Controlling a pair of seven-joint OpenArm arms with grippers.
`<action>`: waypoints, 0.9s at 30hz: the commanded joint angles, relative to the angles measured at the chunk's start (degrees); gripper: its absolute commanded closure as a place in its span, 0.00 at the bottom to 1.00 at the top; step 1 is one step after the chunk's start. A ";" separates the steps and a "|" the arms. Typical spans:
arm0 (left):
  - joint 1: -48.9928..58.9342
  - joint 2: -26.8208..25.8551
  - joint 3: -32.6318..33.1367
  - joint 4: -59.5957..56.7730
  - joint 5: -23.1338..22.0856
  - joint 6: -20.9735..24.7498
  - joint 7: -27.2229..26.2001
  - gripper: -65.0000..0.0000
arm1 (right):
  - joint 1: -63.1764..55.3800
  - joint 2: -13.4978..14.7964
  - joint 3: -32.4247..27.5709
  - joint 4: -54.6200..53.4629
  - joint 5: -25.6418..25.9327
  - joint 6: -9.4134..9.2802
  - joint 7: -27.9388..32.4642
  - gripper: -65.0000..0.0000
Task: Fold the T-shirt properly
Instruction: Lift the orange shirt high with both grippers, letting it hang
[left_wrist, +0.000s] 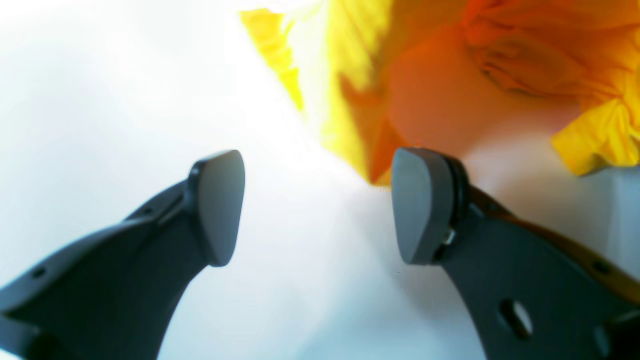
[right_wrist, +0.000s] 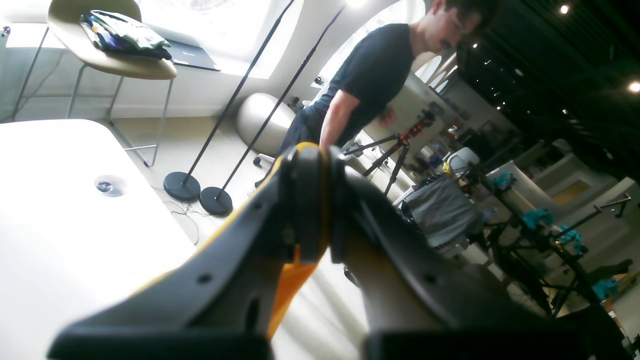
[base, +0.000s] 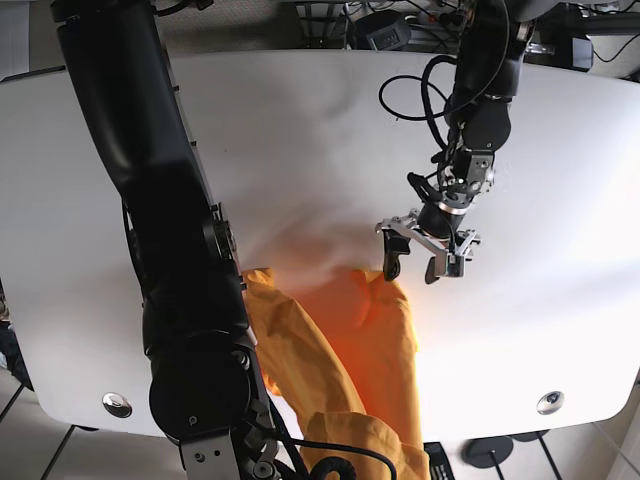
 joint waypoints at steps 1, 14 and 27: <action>-2.33 0.82 -0.13 -0.77 -0.15 -0.01 -1.84 0.34 | 2.57 -0.12 0.29 0.69 0.01 -0.61 1.82 0.97; -13.76 5.92 4.35 -17.39 -0.15 -0.01 -1.84 0.34 | 2.57 -0.12 0.29 1.13 0.01 -0.61 1.82 0.97; -18.59 6.97 4.97 -27.94 0.03 -0.01 -2.01 0.78 | 2.57 0.58 0.29 2.98 0.01 -0.61 1.65 0.97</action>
